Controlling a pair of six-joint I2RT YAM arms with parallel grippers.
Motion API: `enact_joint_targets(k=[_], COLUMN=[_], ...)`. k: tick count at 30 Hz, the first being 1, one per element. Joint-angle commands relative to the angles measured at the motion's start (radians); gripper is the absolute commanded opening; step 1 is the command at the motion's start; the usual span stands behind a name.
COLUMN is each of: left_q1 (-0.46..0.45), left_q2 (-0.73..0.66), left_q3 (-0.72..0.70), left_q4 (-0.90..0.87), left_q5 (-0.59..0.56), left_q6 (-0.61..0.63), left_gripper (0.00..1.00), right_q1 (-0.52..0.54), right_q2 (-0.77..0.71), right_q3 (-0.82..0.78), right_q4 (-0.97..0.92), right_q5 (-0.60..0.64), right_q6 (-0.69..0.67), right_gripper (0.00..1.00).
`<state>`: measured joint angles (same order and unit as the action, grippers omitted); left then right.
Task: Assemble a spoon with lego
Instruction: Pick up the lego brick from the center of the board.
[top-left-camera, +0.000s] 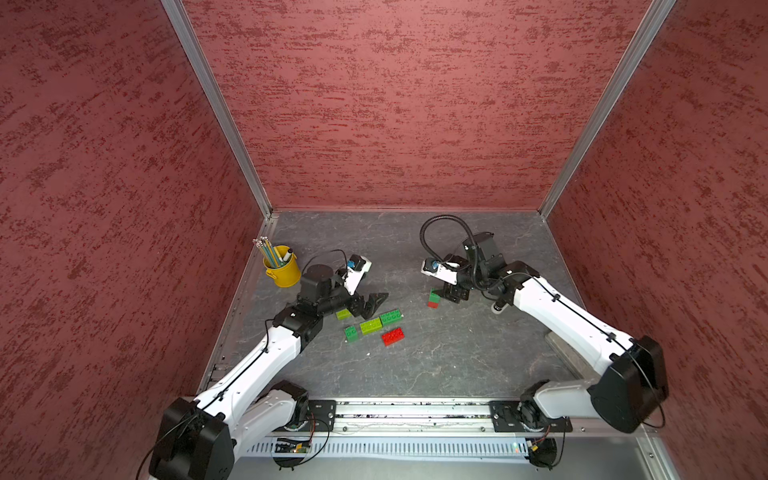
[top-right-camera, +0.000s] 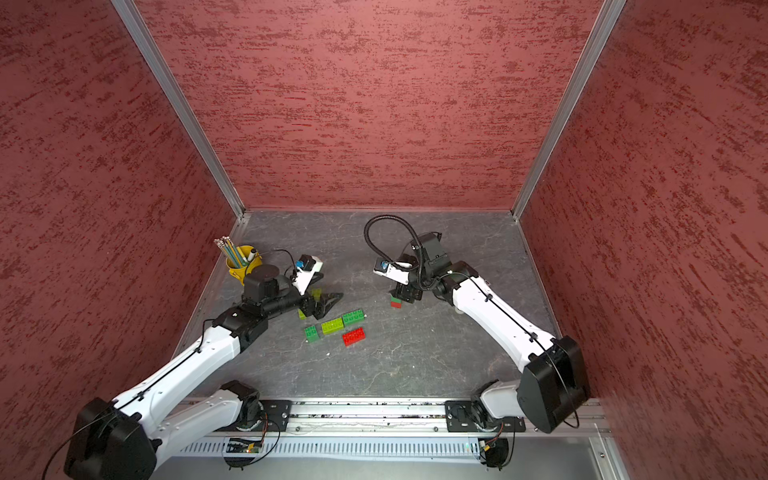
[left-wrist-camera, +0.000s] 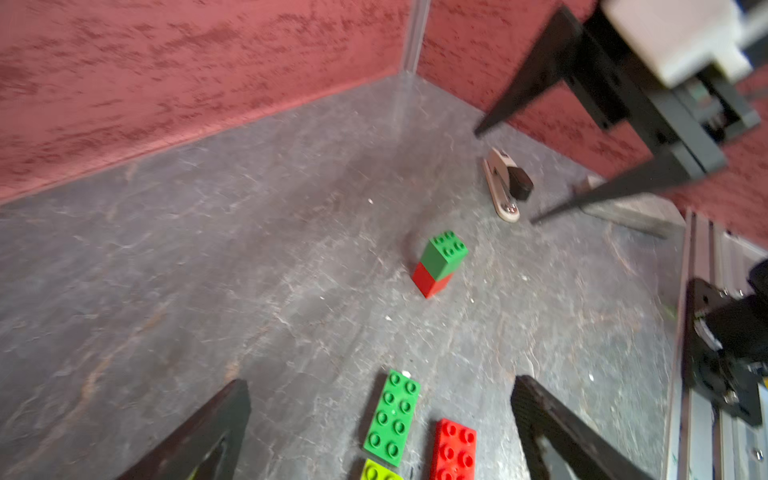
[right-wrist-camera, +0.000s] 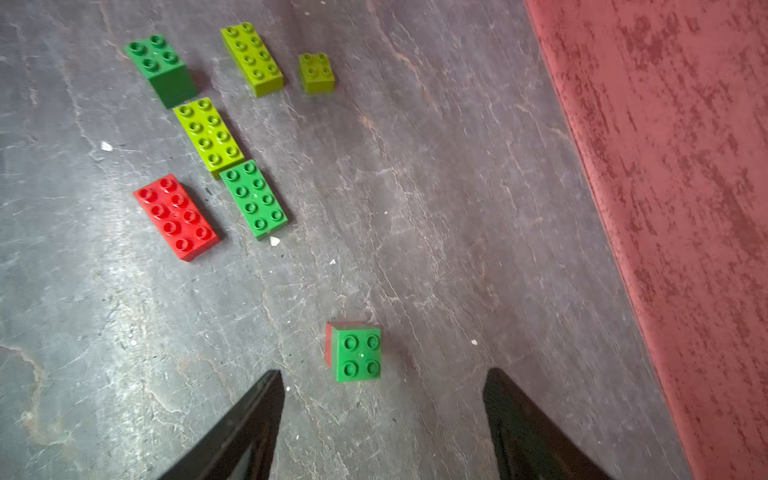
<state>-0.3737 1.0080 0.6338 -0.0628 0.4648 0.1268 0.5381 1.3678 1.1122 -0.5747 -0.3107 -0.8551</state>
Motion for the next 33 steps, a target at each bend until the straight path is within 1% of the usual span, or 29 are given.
enact_joint_targets(k=[1, 5, 7, 9, 12, 15, 22, 25, 29, 33], left_q1=[0.039, 0.118, 0.155, 0.189, 0.208, 0.218, 0.229, 0.232, 0.233, 0.233], left_q2=[0.001, -0.018, -0.025, -0.026, -0.026, -0.020, -0.020, -0.019, -0.012, -0.005], left_q3=[0.038, 0.024, 0.017, 0.014, 0.009, 0.003, -0.016, -0.022, -0.022, -0.020], left_q4=[-0.076, -0.102, -0.102, -0.103, -0.102, -0.094, -0.084, -0.080, -0.079, -0.082], left_q5=[-0.027, -0.039, -0.078, -0.064, -0.077, -0.063, -0.092, -0.092, -0.087, -0.091], left_q6=[-0.073, -0.114, -0.135, -0.140, -0.140, -0.134, -0.141, -0.142, -0.140, -0.137], left_gripper=[1.00, 1.00, 1.00, 1.00, 1.00, 1.00, 1.00, 1.00, 1.00, 1.00], right_q1=[0.053, 0.145, 0.196, 0.233, 0.277, 0.314, 0.343, 0.344, 0.345, 0.348], right_q2=[-0.001, 0.007, 0.037, 0.078, 0.161, 0.252, 0.400, 0.431, 0.464, 0.480], right_q3=[-0.058, -0.105, -0.118, -0.123, -0.119, -0.085, -0.005, 0.003, 0.010, 0.003], right_q4=[0.024, 0.088, 0.121, 0.160, 0.224, 0.250, 0.233, 0.237, 0.226, 0.219], right_q5=[-0.055, -0.073, -0.069, -0.072, -0.090, -0.090, -0.080, -0.072, -0.068, -0.068], right_q6=[-0.035, -0.013, -0.005, 0.005, 0.003, -0.023, -0.095, -0.107, -0.119, -0.129], right_gripper=[0.77, 0.76, 0.74, 0.73, 0.71, 0.70, 0.65, 0.62, 0.55, 0.51])
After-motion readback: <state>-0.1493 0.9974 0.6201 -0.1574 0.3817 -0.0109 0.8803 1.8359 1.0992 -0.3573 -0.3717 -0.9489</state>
